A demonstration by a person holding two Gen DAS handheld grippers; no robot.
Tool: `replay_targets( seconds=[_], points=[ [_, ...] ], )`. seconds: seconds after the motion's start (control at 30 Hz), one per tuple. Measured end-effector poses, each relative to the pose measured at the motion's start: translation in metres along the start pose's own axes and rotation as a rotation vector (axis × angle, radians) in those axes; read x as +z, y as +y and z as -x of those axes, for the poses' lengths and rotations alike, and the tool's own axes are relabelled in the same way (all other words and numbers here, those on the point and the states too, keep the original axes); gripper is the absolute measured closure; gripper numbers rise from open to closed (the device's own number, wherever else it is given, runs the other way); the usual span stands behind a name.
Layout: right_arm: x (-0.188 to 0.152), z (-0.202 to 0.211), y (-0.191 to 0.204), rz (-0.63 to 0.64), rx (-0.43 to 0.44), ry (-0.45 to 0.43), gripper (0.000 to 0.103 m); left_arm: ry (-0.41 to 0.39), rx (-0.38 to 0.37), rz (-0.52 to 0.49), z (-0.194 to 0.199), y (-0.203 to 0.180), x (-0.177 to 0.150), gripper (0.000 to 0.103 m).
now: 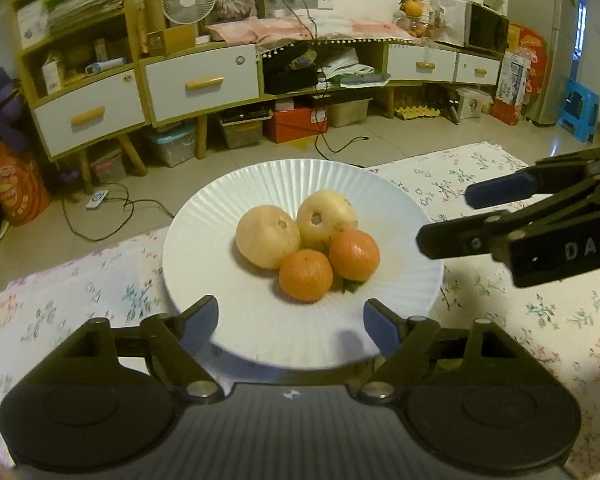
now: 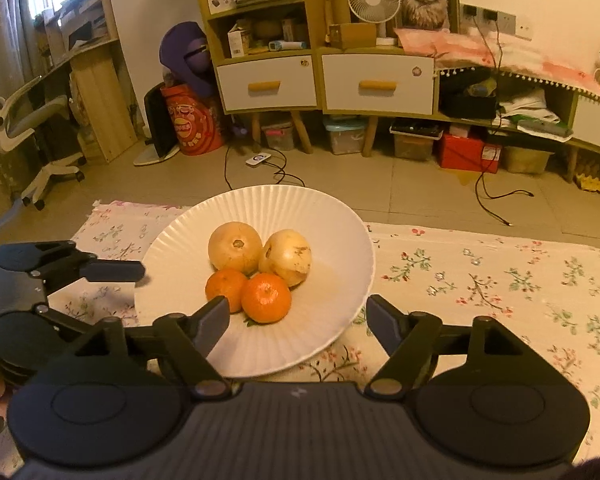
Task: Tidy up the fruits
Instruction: 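Open both grippers to release the tangerines on the plate, then withdraw both tools from the plate toward the loose fruits on the cloth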
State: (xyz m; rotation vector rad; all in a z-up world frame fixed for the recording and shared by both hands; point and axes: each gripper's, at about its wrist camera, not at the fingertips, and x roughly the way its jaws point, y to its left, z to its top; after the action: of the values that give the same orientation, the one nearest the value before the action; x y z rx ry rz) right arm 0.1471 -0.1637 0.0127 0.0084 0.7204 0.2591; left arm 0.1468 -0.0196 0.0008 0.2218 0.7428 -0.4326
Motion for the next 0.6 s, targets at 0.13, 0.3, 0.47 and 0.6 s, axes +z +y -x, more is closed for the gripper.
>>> replay_targets(
  seconds=[0.13,0.3,0.47,0.6],
  points=[
    [-0.003,0.012,0.007,0.004,-0.008,-0.002,0.021,0.003,-0.003,0.034,0.014,-0.003,-0.005,0.021],
    [-0.010,0.027,0.017,0.031,-0.011,0.000,0.015,0.006,0.012,0.031,0.032,-0.011,-0.011,0.012],
    [-0.015,0.038,0.024,0.029,-0.025,0.001,0.012,0.025,0.012,0.054,0.047,-0.013,-0.017,0.011],
    [-0.019,0.046,0.028,0.027,-0.055,0.008,0.010,0.043,0.018,0.064,0.058,-0.012,-0.025,0.011]
  ],
)
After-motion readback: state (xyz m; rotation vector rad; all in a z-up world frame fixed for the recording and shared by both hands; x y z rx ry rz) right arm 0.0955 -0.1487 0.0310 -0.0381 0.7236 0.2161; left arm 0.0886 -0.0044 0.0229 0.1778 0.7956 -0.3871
